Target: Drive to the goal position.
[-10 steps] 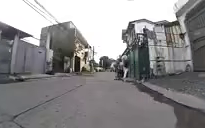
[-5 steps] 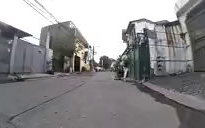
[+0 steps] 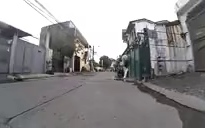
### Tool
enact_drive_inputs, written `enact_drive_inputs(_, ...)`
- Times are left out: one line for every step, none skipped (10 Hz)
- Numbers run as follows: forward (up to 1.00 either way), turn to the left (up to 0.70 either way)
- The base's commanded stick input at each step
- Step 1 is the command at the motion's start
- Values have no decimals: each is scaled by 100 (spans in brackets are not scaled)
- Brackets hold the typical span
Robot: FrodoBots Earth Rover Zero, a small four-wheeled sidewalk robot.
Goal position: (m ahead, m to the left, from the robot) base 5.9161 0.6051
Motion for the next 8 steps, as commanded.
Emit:
enact_drive_inputs(14, 0)
enact_drive_inputs(15, 0)
enact_drive_inputs(14, 0)
enact_drive_inputs(14, 0)
enact_drive_inputs(14, 0)
enact_drive_inputs(15, 0)
enact_drive_inputs(15, 0)
enact_drive_inputs(14, 0)
